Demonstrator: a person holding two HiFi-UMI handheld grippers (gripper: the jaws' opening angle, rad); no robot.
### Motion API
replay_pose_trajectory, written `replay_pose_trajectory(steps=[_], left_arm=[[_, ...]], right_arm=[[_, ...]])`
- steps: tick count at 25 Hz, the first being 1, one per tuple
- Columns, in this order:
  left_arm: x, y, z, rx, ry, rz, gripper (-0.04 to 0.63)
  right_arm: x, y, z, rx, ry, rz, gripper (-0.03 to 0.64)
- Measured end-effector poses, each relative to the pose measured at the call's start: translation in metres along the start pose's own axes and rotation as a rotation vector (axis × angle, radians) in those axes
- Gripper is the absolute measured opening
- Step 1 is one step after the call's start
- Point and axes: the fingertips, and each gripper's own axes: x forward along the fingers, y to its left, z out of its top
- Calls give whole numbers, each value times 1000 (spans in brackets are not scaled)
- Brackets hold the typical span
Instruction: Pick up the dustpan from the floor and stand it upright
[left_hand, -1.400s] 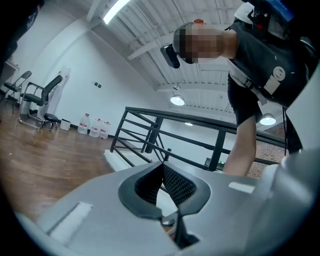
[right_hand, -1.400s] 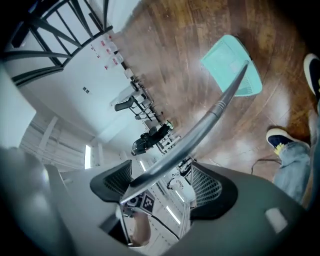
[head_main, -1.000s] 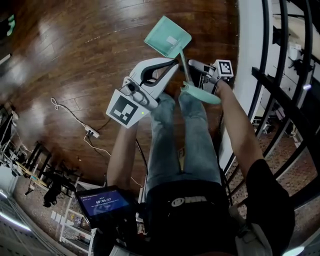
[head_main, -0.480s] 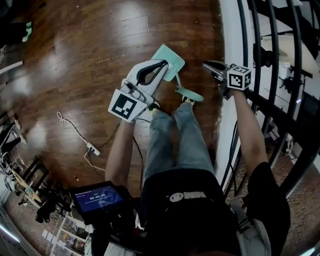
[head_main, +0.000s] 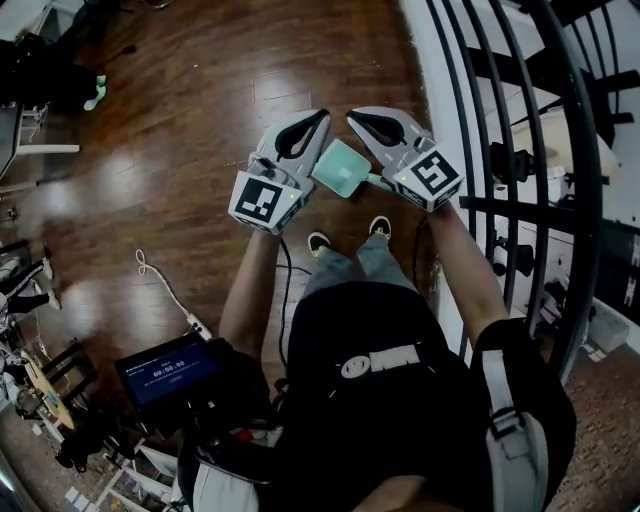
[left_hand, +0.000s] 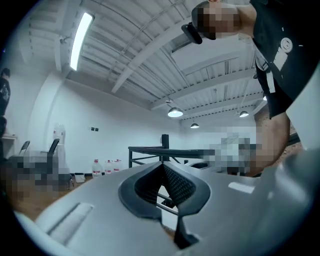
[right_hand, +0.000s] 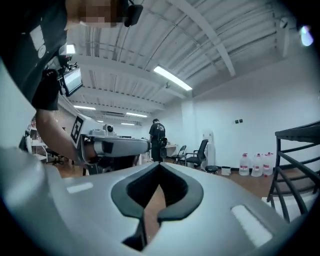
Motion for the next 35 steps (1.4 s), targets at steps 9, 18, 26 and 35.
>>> replay_pose_trajectory(steps=[9, 18, 26, 35], left_arm=[[-56, -29, -6, -20, -1, 59, 18], [-28, -45, 4, -17, -42, 42, 18], [-35, -44, -1, -32, -112, 8, 18], [-33, -37, 24, -6, -35, 67, 18]], right_arm=[[-17, 66, -1, 40, -47, -7, 2], [-50, 43, 24, 34, -22, -55, 0], [-35, 54, 0, -27, -20, -21, 0], [-24, 49, 31, -27, -44, 12, 0]])
